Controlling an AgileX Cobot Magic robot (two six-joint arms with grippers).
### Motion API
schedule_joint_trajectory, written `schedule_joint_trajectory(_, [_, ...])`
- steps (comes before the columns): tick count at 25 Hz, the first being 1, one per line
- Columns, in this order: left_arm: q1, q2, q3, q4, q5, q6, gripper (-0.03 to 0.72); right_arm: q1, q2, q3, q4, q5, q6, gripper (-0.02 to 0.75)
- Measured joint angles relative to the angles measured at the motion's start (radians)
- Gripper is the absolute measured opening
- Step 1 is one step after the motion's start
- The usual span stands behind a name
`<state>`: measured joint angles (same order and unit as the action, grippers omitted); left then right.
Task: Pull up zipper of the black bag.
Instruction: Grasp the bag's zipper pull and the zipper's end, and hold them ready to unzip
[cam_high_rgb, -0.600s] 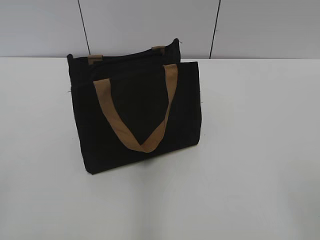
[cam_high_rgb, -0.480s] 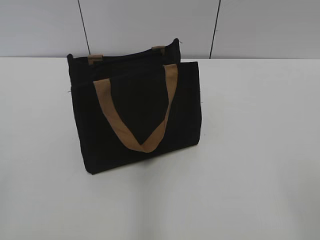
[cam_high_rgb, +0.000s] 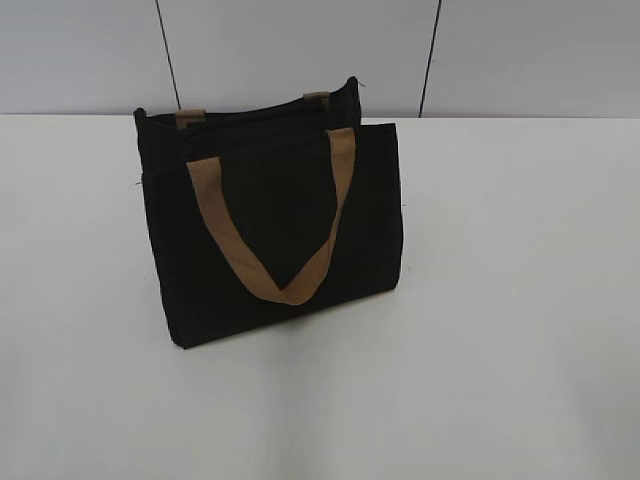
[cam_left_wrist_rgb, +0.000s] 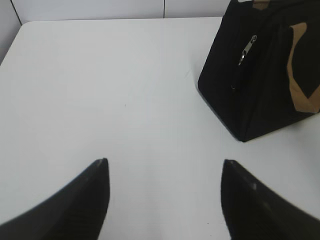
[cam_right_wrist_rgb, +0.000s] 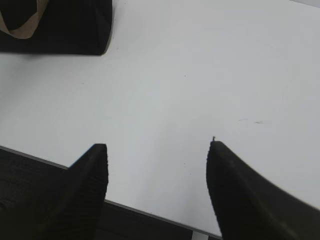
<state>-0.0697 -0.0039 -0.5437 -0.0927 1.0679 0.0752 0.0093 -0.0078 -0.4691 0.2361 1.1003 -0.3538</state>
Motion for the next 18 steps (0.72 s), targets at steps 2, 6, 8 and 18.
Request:
schedule_joint_trajectory(2, [0.0,0.0,0.0,0.0,0.0,0.0,0.522,0.0,0.0,0.0,0.0,0.0,0.0,0.473])
schedule_joint_trajectory(6, [0.0,0.0,0.0,0.0,0.0,0.0,0.522,0.0,0.0,0.0,0.0,0.0,0.0,0.473])
schedule_joint_trajectory(8, [0.0,0.0,0.0,0.0,0.0,0.0,0.522,0.0,0.0,0.0,0.0,0.0,0.0,0.473])
schedule_joint_trajectory(18, [0.0,0.0,0.0,0.0,0.0,0.0,0.522,0.0,0.0,0.0,0.0,0.0,0.0,0.473])
